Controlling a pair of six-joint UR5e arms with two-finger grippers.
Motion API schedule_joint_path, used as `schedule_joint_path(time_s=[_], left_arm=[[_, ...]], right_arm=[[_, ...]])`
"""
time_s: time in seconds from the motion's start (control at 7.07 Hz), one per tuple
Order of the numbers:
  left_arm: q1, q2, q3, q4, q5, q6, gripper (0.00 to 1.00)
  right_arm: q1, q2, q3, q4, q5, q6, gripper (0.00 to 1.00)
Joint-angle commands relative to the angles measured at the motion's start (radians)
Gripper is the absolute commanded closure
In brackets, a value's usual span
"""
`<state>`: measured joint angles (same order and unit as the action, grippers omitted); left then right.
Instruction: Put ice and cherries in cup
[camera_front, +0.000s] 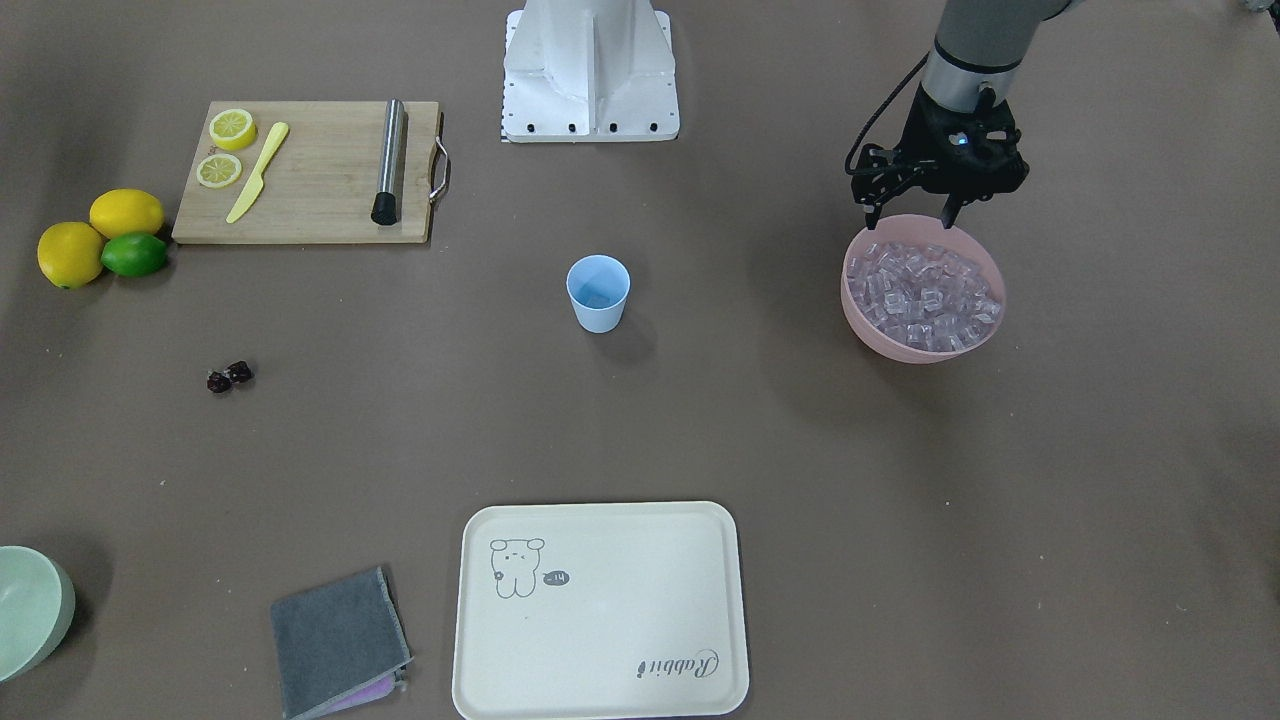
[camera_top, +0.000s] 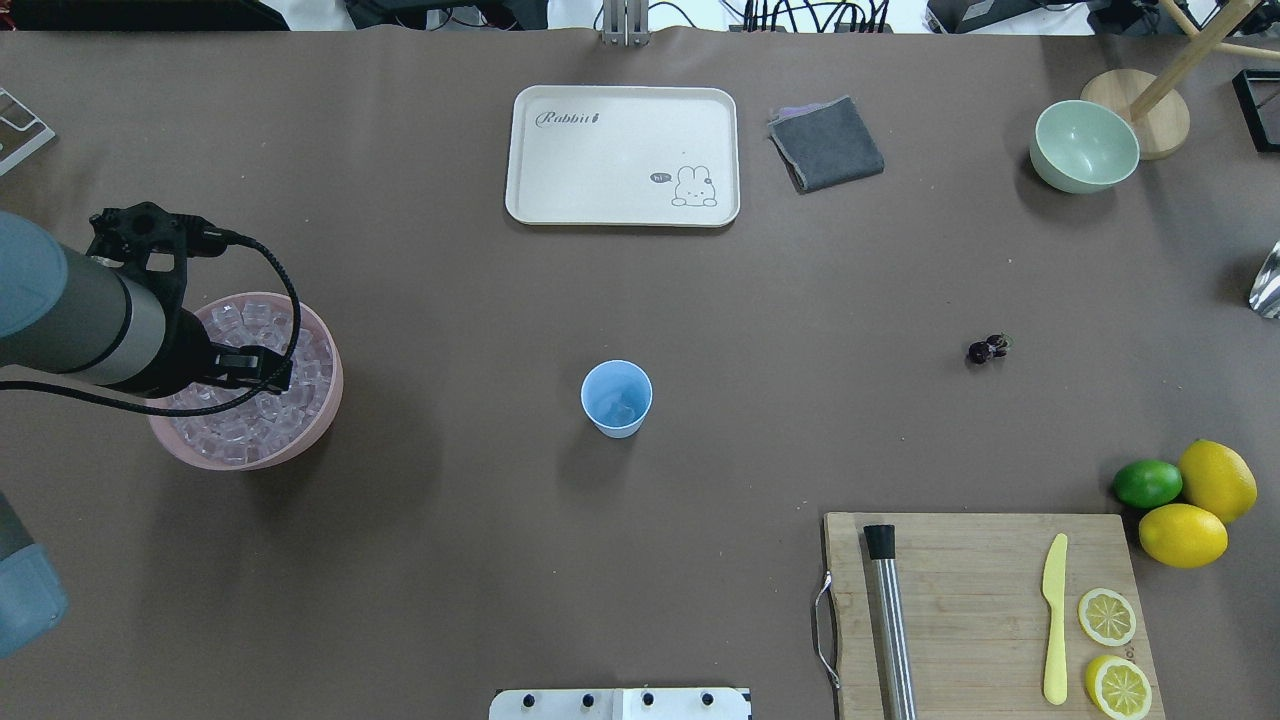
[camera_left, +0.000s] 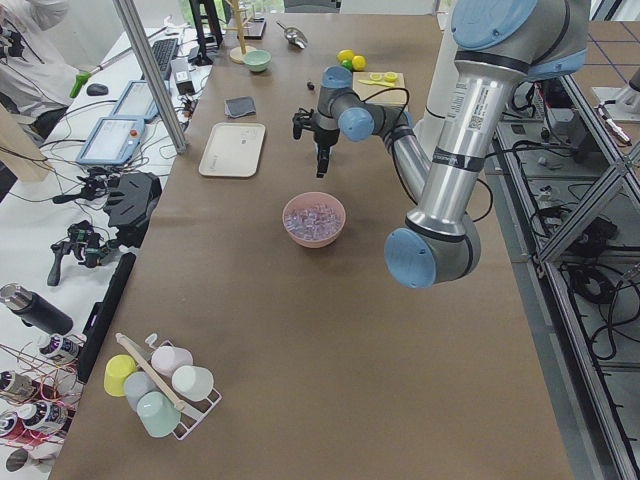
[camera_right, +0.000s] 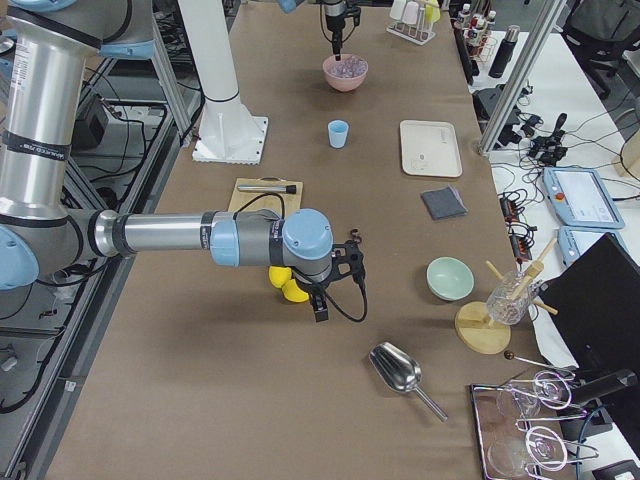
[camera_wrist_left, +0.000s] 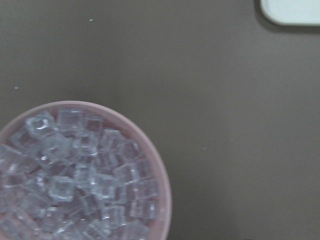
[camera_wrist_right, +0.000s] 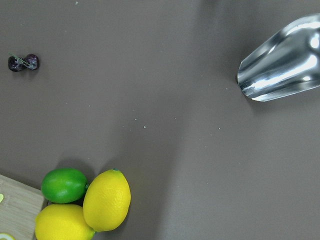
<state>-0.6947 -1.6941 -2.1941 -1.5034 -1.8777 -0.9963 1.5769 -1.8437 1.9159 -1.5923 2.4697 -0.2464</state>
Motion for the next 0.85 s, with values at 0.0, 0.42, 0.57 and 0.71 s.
schedule_joint_path(time_s=[0.0,0.42,0.57,0.71], left_arm=[[-0.002,0.025,0.028,-0.015,-0.001,-0.095,0.11],[-0.015,0.014,0.066,-0.021,-0.006,-0.097,0.12],[-0.108,0.024,0.085,-0.032,-0.011,-0.105,0.11],[-0.196,0.030,0.126,-0.067,-0.096,-0.110,0.11]], right_arm=[[0.000,0.000,0.000,0.000,0.000,-0.001,0.00],[0.000,0.000,0.000,0.000,0.000,-0.001,0.00],[0.000,0.000,0.000,0.000,0.000,-0.001,0.00],[0.000,0.000,0.002,0.000,0.000,-0.001,0.00]])
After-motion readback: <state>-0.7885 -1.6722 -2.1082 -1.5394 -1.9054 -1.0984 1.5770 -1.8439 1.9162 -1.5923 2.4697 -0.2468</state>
